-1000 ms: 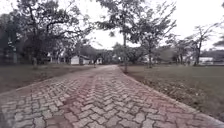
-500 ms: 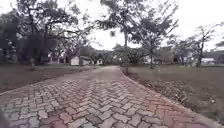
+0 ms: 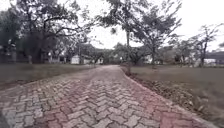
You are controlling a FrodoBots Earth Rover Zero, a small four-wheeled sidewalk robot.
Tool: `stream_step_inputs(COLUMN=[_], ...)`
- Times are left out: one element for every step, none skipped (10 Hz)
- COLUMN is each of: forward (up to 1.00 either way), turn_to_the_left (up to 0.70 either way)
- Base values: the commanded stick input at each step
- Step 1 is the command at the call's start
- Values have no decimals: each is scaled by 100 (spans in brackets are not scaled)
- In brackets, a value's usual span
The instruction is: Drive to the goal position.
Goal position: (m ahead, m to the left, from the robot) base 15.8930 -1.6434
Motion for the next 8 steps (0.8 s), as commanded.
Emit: stream_step_inputs(forward=[70, 70, 70, 70, 70, 70, 70, 70], turn_to_the_left=[2, 2, 2, 3, 2, 3, 7, 13])
